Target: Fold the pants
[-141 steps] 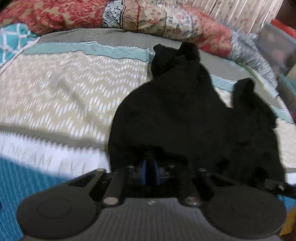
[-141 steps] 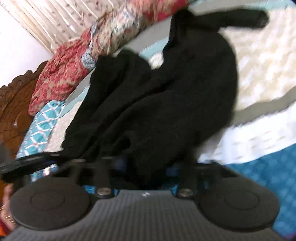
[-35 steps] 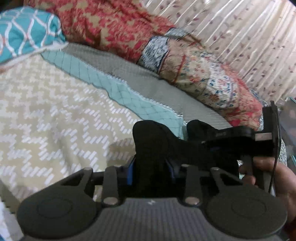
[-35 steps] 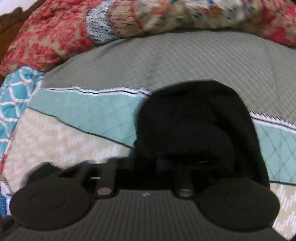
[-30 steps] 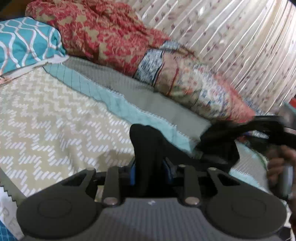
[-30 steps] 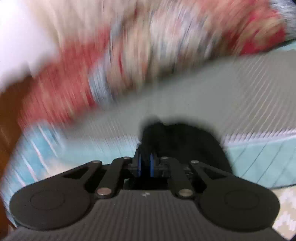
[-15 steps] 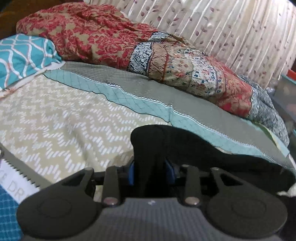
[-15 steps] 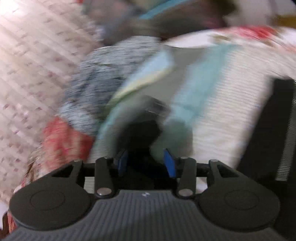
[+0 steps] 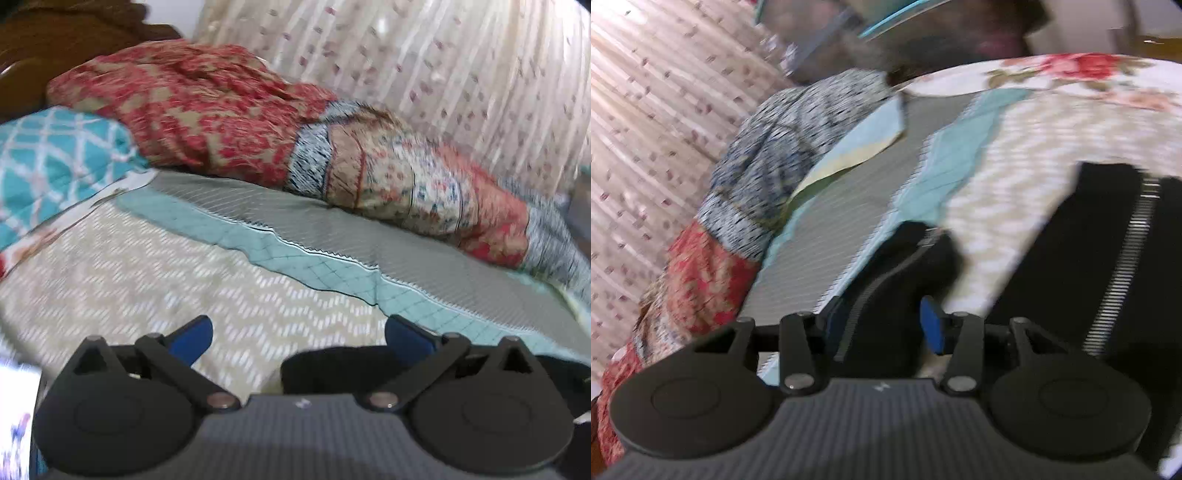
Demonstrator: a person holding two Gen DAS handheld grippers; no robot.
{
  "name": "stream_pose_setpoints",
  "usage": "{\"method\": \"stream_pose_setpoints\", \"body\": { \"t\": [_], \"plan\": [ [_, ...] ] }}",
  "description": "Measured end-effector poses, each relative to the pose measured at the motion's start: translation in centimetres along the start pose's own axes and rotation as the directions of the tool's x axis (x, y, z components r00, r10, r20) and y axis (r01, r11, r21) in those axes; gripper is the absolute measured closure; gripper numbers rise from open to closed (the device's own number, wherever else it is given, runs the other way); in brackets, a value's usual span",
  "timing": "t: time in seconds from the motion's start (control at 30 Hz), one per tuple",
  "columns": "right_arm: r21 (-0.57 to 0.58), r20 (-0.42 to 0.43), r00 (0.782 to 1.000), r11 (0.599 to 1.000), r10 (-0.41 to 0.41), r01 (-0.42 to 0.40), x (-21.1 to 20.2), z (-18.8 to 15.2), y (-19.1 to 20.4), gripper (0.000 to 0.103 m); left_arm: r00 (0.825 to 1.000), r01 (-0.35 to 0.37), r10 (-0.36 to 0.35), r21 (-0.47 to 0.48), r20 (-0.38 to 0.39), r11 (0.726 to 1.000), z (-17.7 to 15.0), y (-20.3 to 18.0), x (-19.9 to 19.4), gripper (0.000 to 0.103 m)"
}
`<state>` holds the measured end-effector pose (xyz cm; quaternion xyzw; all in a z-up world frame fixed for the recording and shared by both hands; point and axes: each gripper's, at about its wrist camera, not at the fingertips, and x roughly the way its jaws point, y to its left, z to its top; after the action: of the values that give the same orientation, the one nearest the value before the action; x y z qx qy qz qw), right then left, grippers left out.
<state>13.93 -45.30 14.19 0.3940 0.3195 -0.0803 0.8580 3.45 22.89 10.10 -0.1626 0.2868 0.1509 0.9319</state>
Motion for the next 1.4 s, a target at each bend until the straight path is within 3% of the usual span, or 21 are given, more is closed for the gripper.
{"method": "stream_pose_setpoints", "body": {
  "t": [0.13, 0.3, 0.4, 0.43, 0.47, 0.53, 0.57, 0.67, 0.83, 1.0, 1.1, 1.2, 1.3, 1.33, 1.37, 1.4],
  "plan": [
    [-0.073, -0.075, 0.997, 0.997, -0.012, 0.007, 4.7, 0.4, 3.7, 0.05, 0.996, -0.014, 0.024, 0.115, -0.082, 0.993, 0.4, -1.8, 4.8, 0.0],
    [-0.043, -0.079, 0.983, 0.986, -0.166, 0.163, 10.9, 2.0, 5.2, 0.041, 0.988, 0.049, -0.007, 0.268, -0.153, 0.962, -1.3, -4.2, 7.7, 0.001],
    [-0.091, -0.04, 0.958, 0.956, -0.284, 0.28, 14.3, 3.1, 5.5, 0.035, 0.98, 0.069, 0.007, 0.37, -0.201, 0.926, -3.2, -5.5, 8.8, 0.02],
    [-0.109, -0.061, 0.948, 0.946, -0.314, 0.306, 15.8, 3.3, 5.4, 0.034, 0.976, 0.071, 0.017, 0.394, -0.215, 0.916, -3.7, -5.8, 9.1, 0.039],
    [-0.124, -0.075, 0.944, 0.942, -0.323, 0.312, 16.6, 3.3, 5.3, 0.035, 0.973, 0.081, 0.016, 0.406, -0.23, 0.91, -4.3, -6.1, 9.3, 0.05],
    [-0.17, -0.037, 0.932, 0.921, -0.361, 0.35, 17.1, 2.8, 6.0, 0.06, 0.977, 0.094, -0.002, 0.429, -0.212, 0.899, -4.8, -6.6, 8.9, 0.078],
    [-0.19, -0.018, 0.924, 0.908, -0.383, 0.373, 17.1, 2.6, 6.3, 0.098, 0.979, 0.1, -0.009, 0.444, -0.203, 0.89, -4.8, -7.0, 8.5, 0.084],
    [-0.108, -0.021, 0.952, 0.947, -0.306, 0.302, 15.8, 3.7, 5.4, 0.099, 0.994, 0.05, 0.003, 0.479, -0.109, 0.876, -4.2, -8.1, 6.7, 0.087],
    [-0.01, 0.097, 0.987, 0.992, -0.126, 0.128, 9.0, 6.8, 5.2, 0.099, 0.998, 0.033, -0.051, 0.42, 0.033, 0.907, -1.5, -8.4, 1.8, 0.087],
    [0.008, 0.194, 0.98, 0.999, 0.045, -0.047, -0.1, 9.1, 4.3, 0.098, 0.983, 0.054, -0.121, 0.405, 0.141, 0.913, -1.8, -8.5, -4.9, 0.086],
    [0.015, 0.242, 0.963, 0.992, 0.116, -0.123, -6.1, 9.1, 1.5, 0.098, 0.975, 0.096, -0.17, 0.422, 0.143, 0.902, -4.1, -8.3, -8.5, 0.085],
    [0.031, 0.255, 0.963, 0.995, 0.081, -0.092, -10.4, 7.7, -3.5, 0.098, 0.978, 0.147, -0.198, 0.451, 0.066, 0.88, -8.3, -8.3, -11.4, 0.082],
    [0.101, 0.252, 0.967, 0.995, -0.036, 0.011, -13.1, 4.6, -10.7, 0.098, 0.978, 0.207, -0.195, 0.479, -0.076, 0.853, -12.6, -8.5, -12.3, 0.075],
    [0.118, 0.237, 0.967, 0.991, -0.096, 0.069, -13.3, 3.4, -12.9, 0.093, 0.975, 0.221, -0.176, 0.488, -0.136, 0.845, -14.3, -8.6, -12.3, 0.063],
    [0.134, 0.214, 0.962, 0.981, -0.169, 0.143, -12.9, 2.4, -14.5, 0.087, 0.973, 0.22, -0.152, 0.501, -0.173, 0.837, -15.5, -8.7, -12.4, 0.058],
    [0.161, 0.164, 0.944, 0.951, -0.288, 0.262, -12.6, 1.3, -16.6, 0.079, 0.971, 0.219, -0.13, 0.52, -0.202, 0.826, -16.6, -8.8, -12.6, 0.059]
  ]
}}
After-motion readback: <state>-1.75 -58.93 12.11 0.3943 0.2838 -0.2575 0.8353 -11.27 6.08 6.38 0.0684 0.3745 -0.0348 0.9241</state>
